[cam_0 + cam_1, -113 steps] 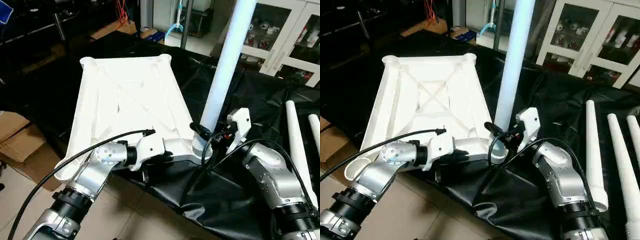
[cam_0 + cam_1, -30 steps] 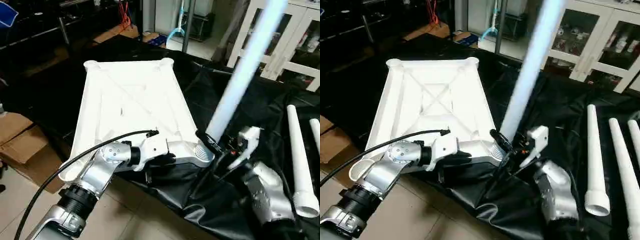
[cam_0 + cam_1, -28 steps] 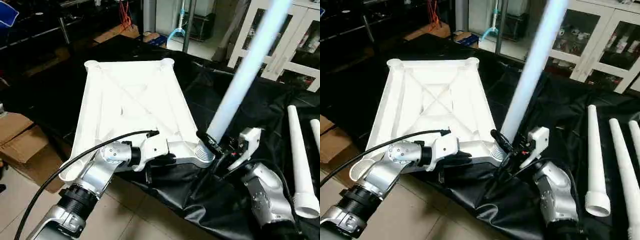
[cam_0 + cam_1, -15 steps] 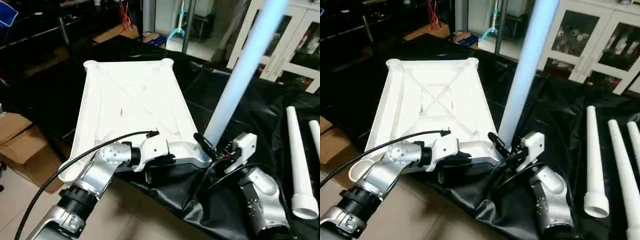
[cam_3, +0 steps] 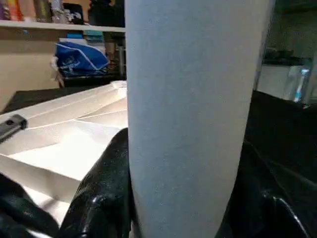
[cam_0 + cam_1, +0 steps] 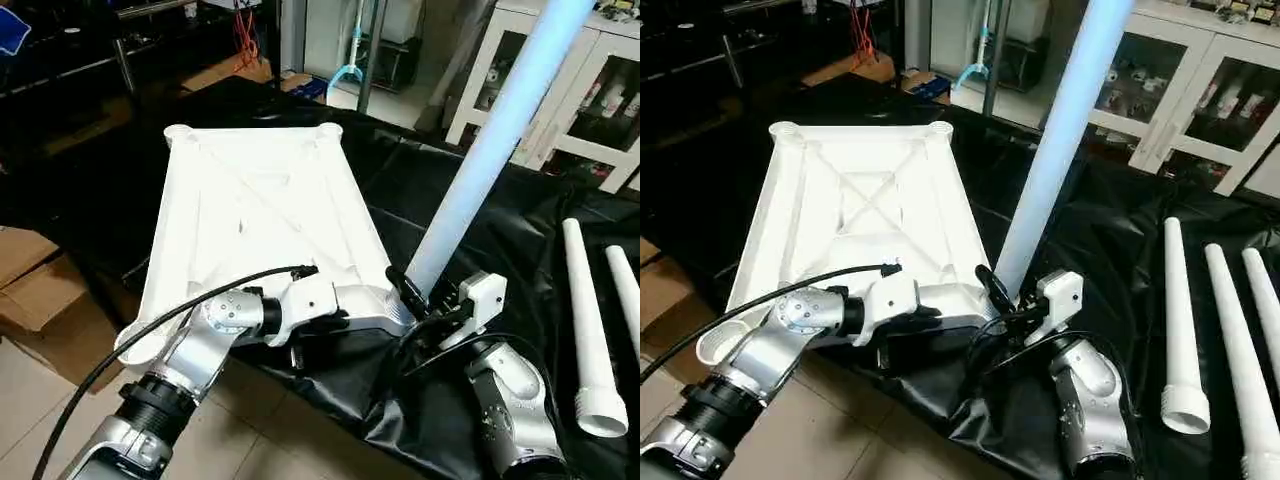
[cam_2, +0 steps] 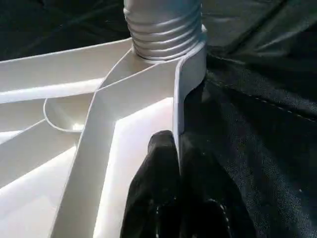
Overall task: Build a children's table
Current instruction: Insert table leg to table base
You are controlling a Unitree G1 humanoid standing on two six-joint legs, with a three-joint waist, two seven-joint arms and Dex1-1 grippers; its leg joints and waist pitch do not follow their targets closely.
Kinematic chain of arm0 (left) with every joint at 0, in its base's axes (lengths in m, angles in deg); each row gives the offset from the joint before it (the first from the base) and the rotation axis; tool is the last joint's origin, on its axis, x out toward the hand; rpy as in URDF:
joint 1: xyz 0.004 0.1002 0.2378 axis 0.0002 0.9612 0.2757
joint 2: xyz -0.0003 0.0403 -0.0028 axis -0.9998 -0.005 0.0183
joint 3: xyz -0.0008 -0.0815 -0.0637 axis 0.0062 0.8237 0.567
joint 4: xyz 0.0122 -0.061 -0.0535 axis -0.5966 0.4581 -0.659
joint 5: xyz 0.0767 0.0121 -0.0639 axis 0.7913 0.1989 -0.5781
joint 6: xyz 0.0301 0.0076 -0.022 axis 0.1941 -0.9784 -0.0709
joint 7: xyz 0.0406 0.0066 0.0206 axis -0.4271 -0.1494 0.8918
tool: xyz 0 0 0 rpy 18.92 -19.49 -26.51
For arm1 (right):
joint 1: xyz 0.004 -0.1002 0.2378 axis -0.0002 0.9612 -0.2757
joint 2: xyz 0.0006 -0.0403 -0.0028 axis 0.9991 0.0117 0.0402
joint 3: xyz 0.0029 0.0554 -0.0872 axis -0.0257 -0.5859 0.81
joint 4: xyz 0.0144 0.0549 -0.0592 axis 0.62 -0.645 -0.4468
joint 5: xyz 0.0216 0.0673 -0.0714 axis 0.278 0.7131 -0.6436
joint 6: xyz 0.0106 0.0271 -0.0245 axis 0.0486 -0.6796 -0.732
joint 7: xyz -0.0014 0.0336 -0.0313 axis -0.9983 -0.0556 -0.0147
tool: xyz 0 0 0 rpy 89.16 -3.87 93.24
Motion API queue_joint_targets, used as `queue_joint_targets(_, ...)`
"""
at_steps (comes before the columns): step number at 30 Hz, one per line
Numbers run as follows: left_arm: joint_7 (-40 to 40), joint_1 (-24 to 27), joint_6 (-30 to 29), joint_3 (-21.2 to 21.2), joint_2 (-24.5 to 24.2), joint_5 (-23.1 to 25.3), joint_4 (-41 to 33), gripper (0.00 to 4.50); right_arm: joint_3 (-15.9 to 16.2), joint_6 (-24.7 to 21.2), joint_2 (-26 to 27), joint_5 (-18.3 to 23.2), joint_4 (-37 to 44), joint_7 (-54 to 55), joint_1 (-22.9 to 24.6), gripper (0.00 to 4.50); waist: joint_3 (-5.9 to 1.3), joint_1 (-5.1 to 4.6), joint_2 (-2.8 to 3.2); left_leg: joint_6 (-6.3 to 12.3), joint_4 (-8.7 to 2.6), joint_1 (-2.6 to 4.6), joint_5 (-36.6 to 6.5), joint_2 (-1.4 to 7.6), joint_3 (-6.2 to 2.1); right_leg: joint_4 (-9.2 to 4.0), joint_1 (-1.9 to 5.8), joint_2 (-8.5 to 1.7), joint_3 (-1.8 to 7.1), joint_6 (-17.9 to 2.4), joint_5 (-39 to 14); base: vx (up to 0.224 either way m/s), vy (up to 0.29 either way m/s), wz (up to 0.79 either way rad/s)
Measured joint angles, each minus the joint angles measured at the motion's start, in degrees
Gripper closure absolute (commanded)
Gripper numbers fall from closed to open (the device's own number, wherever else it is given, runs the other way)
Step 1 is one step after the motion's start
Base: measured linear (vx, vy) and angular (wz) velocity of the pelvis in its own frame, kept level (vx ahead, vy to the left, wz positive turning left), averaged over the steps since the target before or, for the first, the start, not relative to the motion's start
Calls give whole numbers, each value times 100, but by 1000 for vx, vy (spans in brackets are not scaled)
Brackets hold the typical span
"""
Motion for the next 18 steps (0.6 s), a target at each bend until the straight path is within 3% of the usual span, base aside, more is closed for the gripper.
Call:
queue_joint_targets(5,298,13,-157,0,166,74,44,450,2,47,37,-176,-119,423,-85,262,2,-23,-2,1,-31,36,0,-9,1,-63,24,1,3,3,-2,0,0,0)
queue_joint_targets(10,1092,-93,-889,126,731,86,155,450,-94,21,105,-456,-552,1390,-550,262,4,-37,11,1,-32,41,0,-22,3,-66,24,0,22,15,-9,0,0,0)
queue_joint_targets(14,1939,-535,-1469,581,1395,-134,733,450,-83,-129,183,-773,-1152,2345,-1242,262,-3,-87,35,2,-29,6,0,-27,9,-58,17,0,33,11,-6,0,0,0)
queue_joint_targets(18,2685,-1038,-1611,1073,2031,-552,1514,450,-225,-389,327,-922,-1858,3299,-2068,262,8,-94,110,4,-29,-24,1,-30,14,-45,-9,0,44,-23,19,0,0,0)
